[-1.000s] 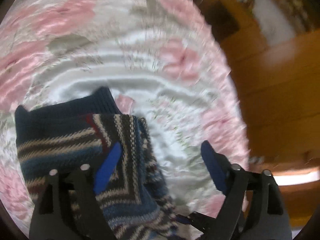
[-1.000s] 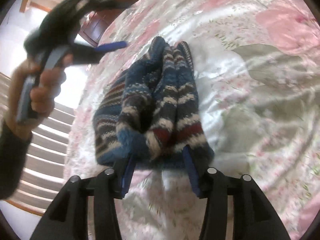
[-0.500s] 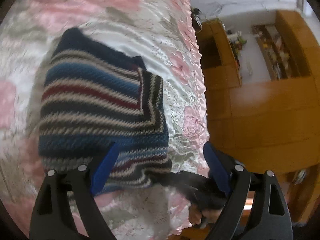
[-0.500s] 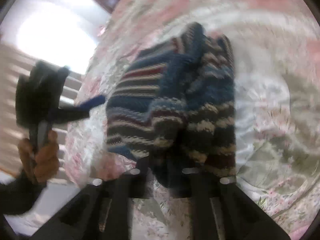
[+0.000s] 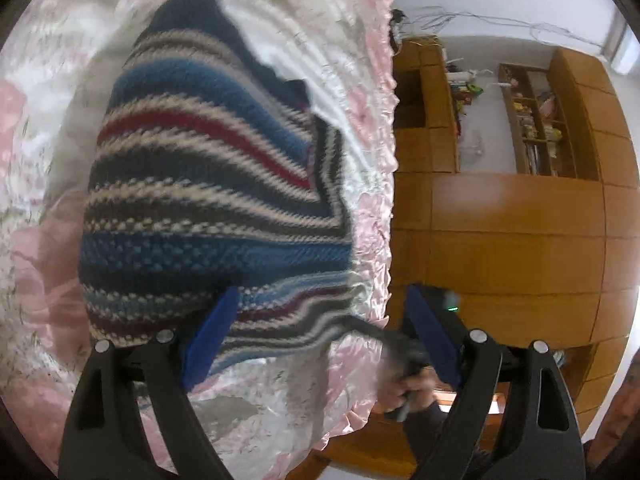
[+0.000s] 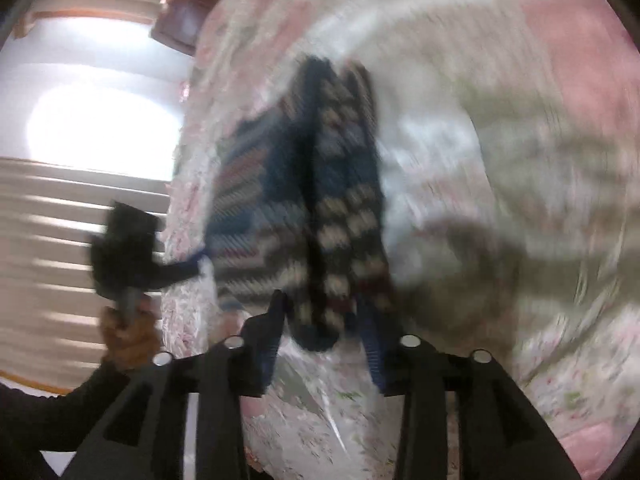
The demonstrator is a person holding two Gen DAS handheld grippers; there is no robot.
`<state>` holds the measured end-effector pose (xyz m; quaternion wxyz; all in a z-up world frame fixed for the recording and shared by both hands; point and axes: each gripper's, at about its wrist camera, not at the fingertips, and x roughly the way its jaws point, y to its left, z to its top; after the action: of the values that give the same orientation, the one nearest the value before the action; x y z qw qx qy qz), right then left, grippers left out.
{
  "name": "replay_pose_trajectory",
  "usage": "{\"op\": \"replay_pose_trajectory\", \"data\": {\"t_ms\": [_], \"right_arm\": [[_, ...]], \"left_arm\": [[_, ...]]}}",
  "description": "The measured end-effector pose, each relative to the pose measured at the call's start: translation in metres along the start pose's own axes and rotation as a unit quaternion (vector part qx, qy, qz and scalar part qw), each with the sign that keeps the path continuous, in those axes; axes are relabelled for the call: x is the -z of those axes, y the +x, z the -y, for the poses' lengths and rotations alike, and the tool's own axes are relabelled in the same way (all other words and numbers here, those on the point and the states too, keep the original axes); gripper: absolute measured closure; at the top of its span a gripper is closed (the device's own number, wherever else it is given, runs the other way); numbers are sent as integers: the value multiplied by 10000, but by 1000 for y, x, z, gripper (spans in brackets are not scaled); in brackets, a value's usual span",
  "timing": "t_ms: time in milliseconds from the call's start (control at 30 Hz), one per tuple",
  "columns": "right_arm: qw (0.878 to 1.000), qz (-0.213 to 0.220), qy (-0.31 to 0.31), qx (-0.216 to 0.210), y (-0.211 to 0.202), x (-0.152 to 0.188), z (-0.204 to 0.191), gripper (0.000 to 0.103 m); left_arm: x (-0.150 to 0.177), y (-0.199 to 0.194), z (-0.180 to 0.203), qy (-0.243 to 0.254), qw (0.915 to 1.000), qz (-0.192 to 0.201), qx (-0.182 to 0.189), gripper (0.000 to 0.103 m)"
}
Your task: Fold small clothes
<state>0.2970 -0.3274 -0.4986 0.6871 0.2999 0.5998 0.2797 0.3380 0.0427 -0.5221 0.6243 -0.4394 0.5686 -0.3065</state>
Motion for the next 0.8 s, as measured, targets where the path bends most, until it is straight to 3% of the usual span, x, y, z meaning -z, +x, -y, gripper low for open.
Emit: {"op": "replay_pose_trajectory", "data": {"t_ms": [167, 267, 300, 333, 367, 400, 467, 567, 733, 800], "right_arm": [[10000, 48, -38, -53, 17, -48, -25, 48], [9998, -158, 45, 72, 47, -74, -33, 39], [9997, -221, 54, 103, 51, -75, -33, 54], [9996, -284, 72, 39, 56, -79, -33, 78], [9993, -334, 85, -110, 55, -79, -33, 91], [9998, -209, 9, -23, 50, -82, -35, 91], [9996, -13, 169, 240, 42, -87, -20, 92], [9965, -163, 500, 655, 51, -82, 14, 92], [9977, -67, 266, 623, 52, -84, -3, 89], [9984, 3, 40, 560, 50, -93, -17, 69]], "left_arm": [[-2, 9, -15, -238, 9995, -72, 216, 18], [1, 14, -14, -193, 9993, -176, 260, 17], [2, 13, -13, -178, 9993, -180, 275, 17], [3, 12, -10, -184, 9990, -185, 371, 17], [4, 10, -6, -178, 9985, -173, 495, 17], [6, 5, -3, -141, 9977, -119, 650, 16], [10, 0, 0, -99, 9966, -99, 810, 14], [20, 9, -15, -230, 9970, -308, 673, 14], [32, 12, -36, -527, 9958, -319, 674, 14], [36, 12, -43, -619, 9953, -306, 673, 14]]}}
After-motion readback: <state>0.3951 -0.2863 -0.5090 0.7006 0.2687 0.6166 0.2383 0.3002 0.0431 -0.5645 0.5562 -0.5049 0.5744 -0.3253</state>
